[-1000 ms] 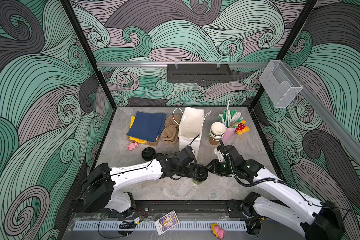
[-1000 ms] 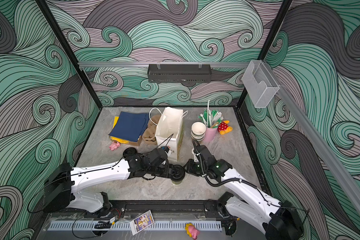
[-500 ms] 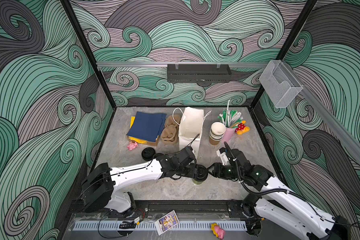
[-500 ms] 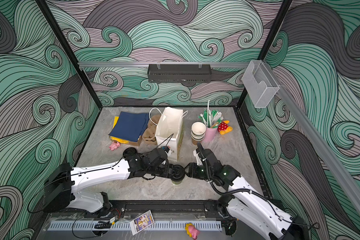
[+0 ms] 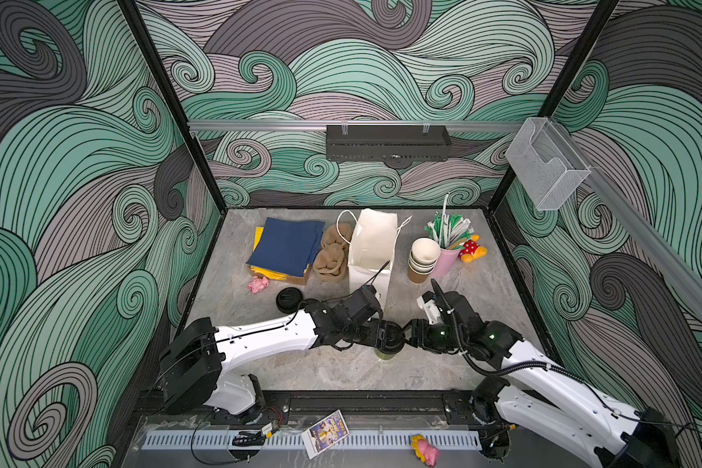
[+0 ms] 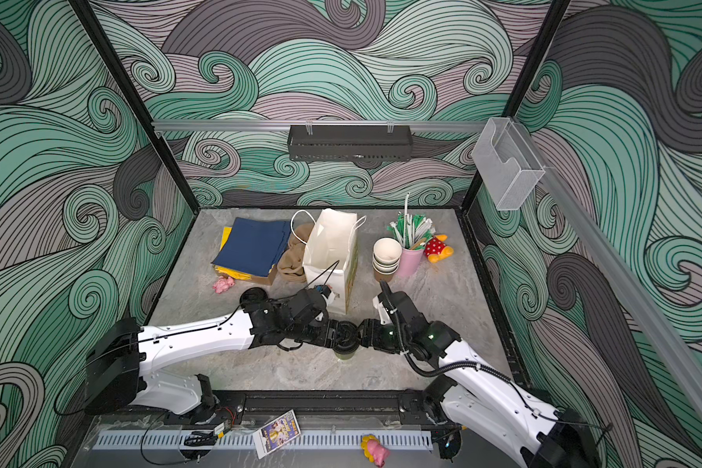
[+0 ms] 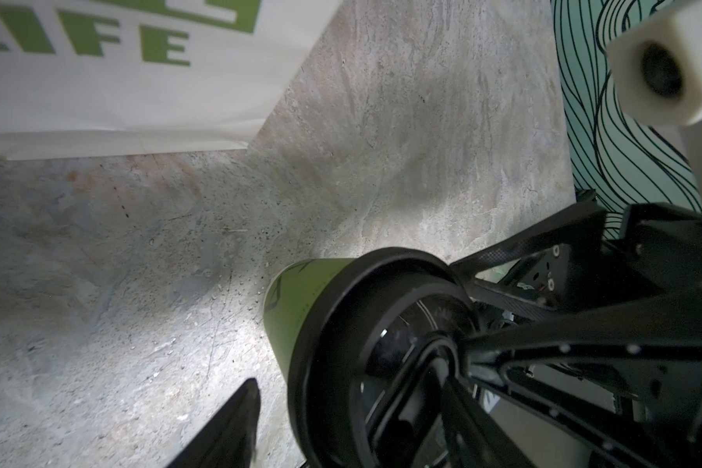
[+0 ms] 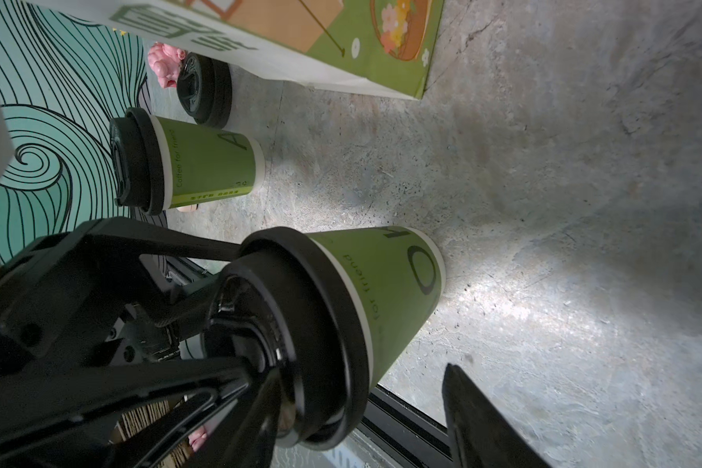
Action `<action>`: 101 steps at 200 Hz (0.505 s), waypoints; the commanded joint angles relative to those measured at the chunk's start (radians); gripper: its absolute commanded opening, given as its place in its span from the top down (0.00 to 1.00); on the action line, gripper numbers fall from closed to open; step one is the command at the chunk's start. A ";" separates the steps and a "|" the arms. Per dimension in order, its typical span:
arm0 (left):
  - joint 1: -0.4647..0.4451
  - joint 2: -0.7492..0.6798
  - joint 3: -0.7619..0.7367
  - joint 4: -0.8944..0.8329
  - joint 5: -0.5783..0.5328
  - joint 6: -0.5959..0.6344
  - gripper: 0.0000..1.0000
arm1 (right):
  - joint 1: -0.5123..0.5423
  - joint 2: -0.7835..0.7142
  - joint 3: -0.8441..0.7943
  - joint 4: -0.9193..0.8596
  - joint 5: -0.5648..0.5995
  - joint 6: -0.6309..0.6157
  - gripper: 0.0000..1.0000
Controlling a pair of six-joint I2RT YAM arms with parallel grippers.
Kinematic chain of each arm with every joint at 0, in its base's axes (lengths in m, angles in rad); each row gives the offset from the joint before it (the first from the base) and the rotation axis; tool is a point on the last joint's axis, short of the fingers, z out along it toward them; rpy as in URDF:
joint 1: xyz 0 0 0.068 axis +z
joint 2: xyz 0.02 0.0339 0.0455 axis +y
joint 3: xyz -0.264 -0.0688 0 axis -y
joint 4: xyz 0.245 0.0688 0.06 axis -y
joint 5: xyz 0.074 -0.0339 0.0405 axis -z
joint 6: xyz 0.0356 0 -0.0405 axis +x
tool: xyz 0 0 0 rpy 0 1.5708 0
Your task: Pack the takeout coffee
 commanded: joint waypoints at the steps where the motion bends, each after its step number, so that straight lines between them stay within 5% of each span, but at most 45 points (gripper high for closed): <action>1: -0.003 0.010 0.021 -0.021 0.000 0.032 0.28 | 0.004 0.017 -0.013 0.002 -0.007 0.006 0.38; 101: -0.003 -0.122 0.066 -0.034 -0.009 0.083 0.14 | 0.005 0.030 0.008 -0.015 -0.011 -0.004 0.40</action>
